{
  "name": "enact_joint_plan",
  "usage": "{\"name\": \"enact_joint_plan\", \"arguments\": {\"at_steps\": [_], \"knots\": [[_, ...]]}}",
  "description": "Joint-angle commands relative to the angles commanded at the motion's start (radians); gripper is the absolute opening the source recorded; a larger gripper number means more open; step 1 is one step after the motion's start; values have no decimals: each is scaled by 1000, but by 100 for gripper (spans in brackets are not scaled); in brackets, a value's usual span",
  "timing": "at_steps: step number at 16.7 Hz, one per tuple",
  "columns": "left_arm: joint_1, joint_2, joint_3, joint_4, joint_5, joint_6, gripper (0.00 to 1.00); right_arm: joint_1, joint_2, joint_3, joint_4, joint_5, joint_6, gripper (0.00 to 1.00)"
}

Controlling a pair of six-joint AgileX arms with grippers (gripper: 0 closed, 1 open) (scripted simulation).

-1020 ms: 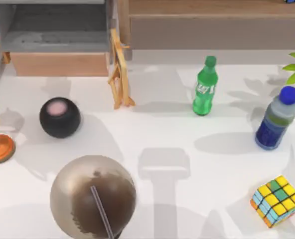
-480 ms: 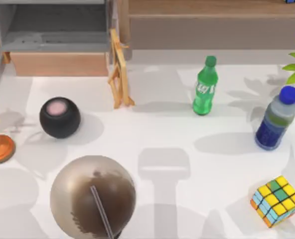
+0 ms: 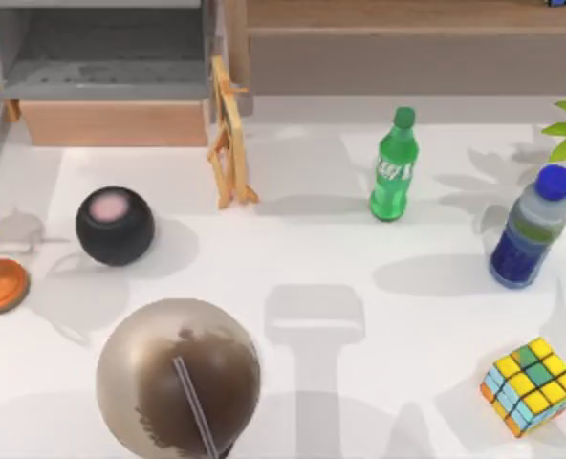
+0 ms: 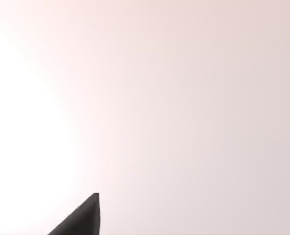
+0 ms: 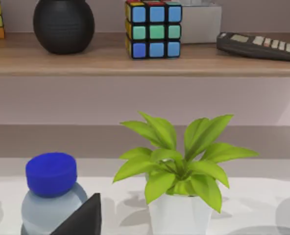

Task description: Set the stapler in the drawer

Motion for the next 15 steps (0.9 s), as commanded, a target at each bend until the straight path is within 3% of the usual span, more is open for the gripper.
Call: {"name": "enact_joint_plan", "arguments": {"at_steps": [4, 8, 15], "knots": [[-33, 56, -285, 296, 142, -6, 100, 0, 0, 0, 0, 0, 0, 100], [-120, 124, -438, 441, 241, -58, 100, 0, 0, 0, 0, 0, 0, 100], [-138, 137, -458, 459, 257, -71, 100, 0, 0, 0, 0, 0, 0, 100]]}}
